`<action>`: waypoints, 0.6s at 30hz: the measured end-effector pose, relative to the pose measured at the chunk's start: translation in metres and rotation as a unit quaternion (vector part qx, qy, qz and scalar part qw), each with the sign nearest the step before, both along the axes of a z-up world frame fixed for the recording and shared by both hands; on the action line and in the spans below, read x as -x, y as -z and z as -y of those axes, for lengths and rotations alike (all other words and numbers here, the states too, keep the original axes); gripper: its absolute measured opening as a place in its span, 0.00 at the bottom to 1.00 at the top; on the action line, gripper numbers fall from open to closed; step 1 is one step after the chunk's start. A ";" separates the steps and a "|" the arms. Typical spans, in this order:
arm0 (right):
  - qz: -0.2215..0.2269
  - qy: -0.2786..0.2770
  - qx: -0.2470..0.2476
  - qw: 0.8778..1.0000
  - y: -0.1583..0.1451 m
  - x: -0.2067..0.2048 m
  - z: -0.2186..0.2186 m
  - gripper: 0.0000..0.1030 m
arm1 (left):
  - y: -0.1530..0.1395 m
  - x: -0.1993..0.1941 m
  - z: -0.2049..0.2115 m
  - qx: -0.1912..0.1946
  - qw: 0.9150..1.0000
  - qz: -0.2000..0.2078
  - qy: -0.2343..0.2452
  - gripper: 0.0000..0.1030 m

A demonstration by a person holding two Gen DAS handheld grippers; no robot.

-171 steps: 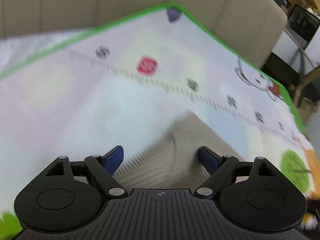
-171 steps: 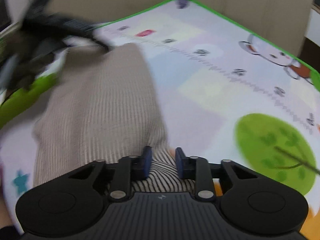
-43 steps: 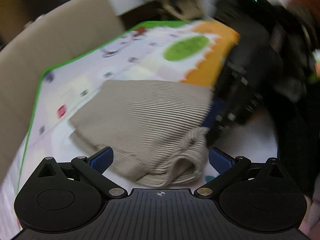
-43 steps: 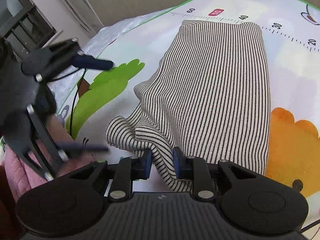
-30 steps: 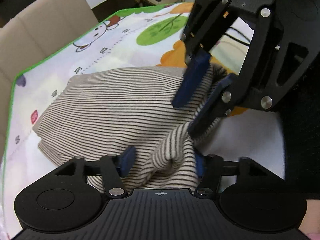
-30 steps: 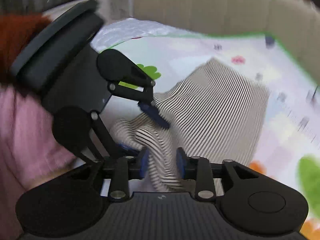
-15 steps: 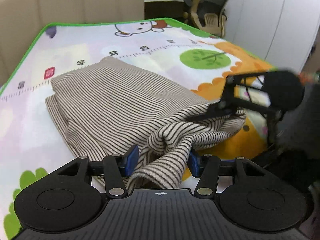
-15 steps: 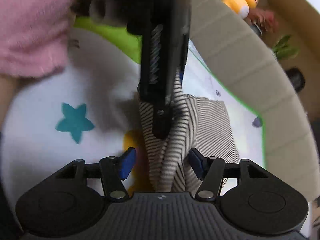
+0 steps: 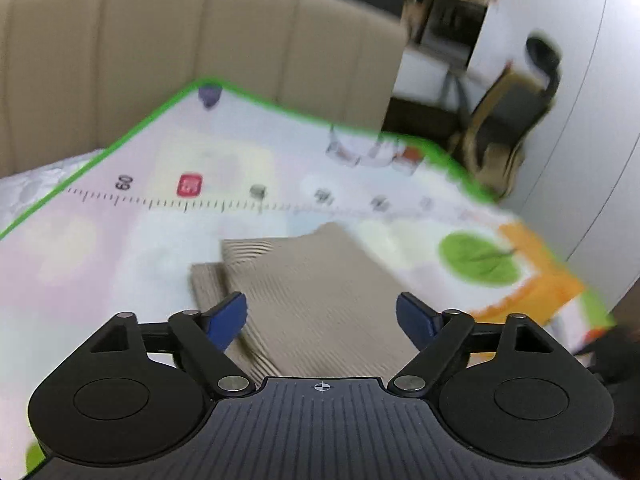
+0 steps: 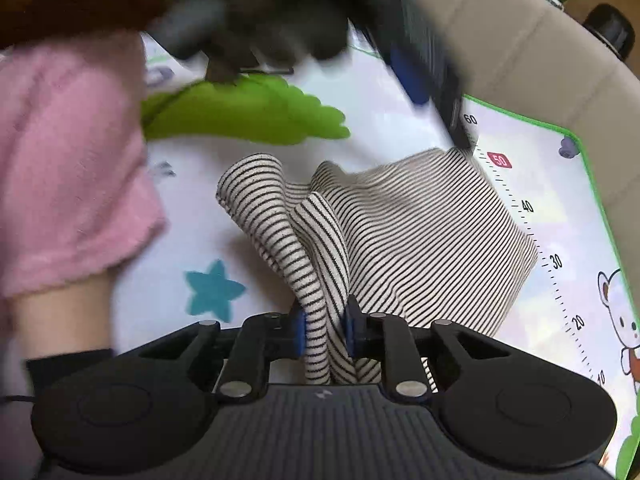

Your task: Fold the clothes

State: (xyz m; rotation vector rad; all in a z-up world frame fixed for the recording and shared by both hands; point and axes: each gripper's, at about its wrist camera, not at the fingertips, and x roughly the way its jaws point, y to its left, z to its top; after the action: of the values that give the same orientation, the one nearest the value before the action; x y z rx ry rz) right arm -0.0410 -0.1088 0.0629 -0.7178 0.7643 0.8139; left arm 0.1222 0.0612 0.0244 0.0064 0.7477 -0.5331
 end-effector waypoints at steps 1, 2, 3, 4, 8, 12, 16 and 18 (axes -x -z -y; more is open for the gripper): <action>0.005 -0.003 0.000 1.000 -0.011 0.002 0.002 0.16 | 0.009 -0.011 0.006 -0.022 1.000 -0.008 0.003 0.76; 0.013 -0.005 0.001 1.000 -0.024 0.006 0.003 0.16 | 0.018 -0.022 0.011 -0.042 0.999 -0.017 0.005 0.71; 0.022 -0.005 0.000 1.000 -0.037 0.006 0.004 0.16 | 0.027 -0.031 0.012 -0.057 0.998 -0.027 0.004 0.69; 0.030 -0.005 0.000 1.000 -0.049 0.000 0.003 0.16 | 0.035 -0.039 0.011 -0.061 0.997 -0.039 0.000 0.69; 0.063 -0.016 0.020 0.998 -0.071 -0.051 -0.010 0.16 | 0.057 -0.057 -0.008 -0.034 0.995 -0.091 -0.024 0.70; 0.081 -0.039 0.062 0.994 -0.052 -0.106 -0.031 0.16 | 0.068 -0.061 -0.017 -0.015 0.993 -0.111 -0.030 0.72; 0.100 -0.076 0.097 0.987 -0.021 -0.145 -0.053 0.16 | 0.070 -0.067 -0.026 0.005 0.993 -0.114 -0.041 0.65; 0.106 -0.078 0.098 0.986 -0.010 -0.159 -0.057 0.16 | 0.064 -0.068 -0.037 0.009 0.991 -0.112 -0.074 0.63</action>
State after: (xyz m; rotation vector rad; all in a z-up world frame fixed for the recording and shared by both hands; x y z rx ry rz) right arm 0.1180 -0.0521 0.0728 -1.0346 0.6058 0.7952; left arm 0.1898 0.0983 -0.0396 -0.1279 0.9539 -0.4019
